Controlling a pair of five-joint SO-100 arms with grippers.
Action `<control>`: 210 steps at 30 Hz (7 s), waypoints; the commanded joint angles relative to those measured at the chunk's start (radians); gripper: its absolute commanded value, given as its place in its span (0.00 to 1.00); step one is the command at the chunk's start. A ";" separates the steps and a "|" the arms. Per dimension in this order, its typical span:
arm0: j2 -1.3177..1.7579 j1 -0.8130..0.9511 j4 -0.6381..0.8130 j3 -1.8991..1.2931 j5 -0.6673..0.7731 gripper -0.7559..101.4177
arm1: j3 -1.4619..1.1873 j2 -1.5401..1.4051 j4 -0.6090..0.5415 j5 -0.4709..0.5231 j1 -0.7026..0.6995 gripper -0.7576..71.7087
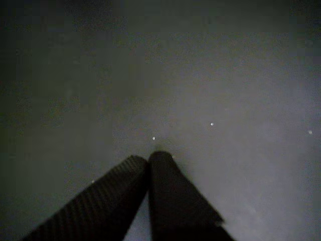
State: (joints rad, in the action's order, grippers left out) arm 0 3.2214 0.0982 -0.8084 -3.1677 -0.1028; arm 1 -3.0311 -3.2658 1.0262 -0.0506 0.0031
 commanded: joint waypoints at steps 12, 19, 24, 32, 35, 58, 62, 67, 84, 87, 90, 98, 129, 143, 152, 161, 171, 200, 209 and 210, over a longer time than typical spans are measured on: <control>0.018 0.017 0.014 -0.014 -0.008 0.01 | 0.025 -0.006 0.003 0.060 -0.052 0.01; 0.018 0.017 0.014 -0.014 -0.008 0.01 | 0.025 -0.006 0.003 0.043 -0.043 0.01; 0.018 0.017 0.014 -0.014 -0.008 0.01 | 0.025 -0.006 0.003 0.048 -0.043 0.01; 0.018 0.017 0.014 -0.014 -0.008 0.01 | 0.025 -0.006 0.003 -0.097 0.075 0.01; 0.018 0.017 0.014 -0.014 -0.008 0.01 | 0.025 -0.006 0.003 -0.097 0.075 0.01; 0.018 0.018 0.012 -0.014 -0.011 0.01 | 0.084 -0.084 0.295 -0.555 1.338 0.04; 0.018 0.018 0.012 -0.014 -0.011 0.01 | 0.091 -0.084 0.241 -0.387 1.299 0.36; 0.018 0.018 0.012 -0.014 -0.011 0.01 | 0.101 -0.084 0.278 0.236 1.081 0.40; 0.018 0.018 0.012 -0.014 -0.011 0.01 | 0.066 -0.084 0.207 0.198 1.256 0.01; 0.018 0.018 0.012 -0.014 -0.011 0.01 | 0.066 -0.084 0.207 0.216 1.243 0.01; 0.018 0.018 0.012 -0.014 -0.011 0.01 | 0.066 -0.084 0.207 0.216 1.247 0.01; 0.018 0.018 0.012 -0.014 -0.011 0.01 | 0.064 -0.084 0.212 0.236 1.233 0.01; 0.018 0.018 0.012 -0.014 -0.011 0.01 | 1.489 1.134 0.410 0.052 0.224 0.01; 0.018 0.018 0.012 -0.014 -0.011 0.01 | 2.500 1.740 0.541 0.077 0.206 0.01; 0.018 0.018 0.012 -0.014 -0.011 0.01 | 3.060 1.954 0.572 0.071 0.249 0.01; 0.018 0.018 0.012 -0.014 -0.011 0.01 | 3.257 2.097 0.334 0.135 0.193 0.01; 0.018 0.018 0.012 -0.014 -0.011 0.01 | 3.347 2.355 -0.173 0.181 0.189 0.00; 0.018 0.018 0.012 -0.014 -0.011 0.01 | 3.200 2.295 -0.729 0.137 0.048 0.00; 0.018 0.018 0.012 -0.014 -0.011 0.01 | 3.186 2.309 -0.532 0.089 -0.258 0.00; 0.018 0.018 0.012 -0.014 -0.011 0.01 | 3.186 2.307 -0.523 0.101 -0.291 0.00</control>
State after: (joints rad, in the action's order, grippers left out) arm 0 3.2214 0.0982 -0.8084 -3.1677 -0.1028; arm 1 0.1258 -0.8406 0.4617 0.0169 -0.1457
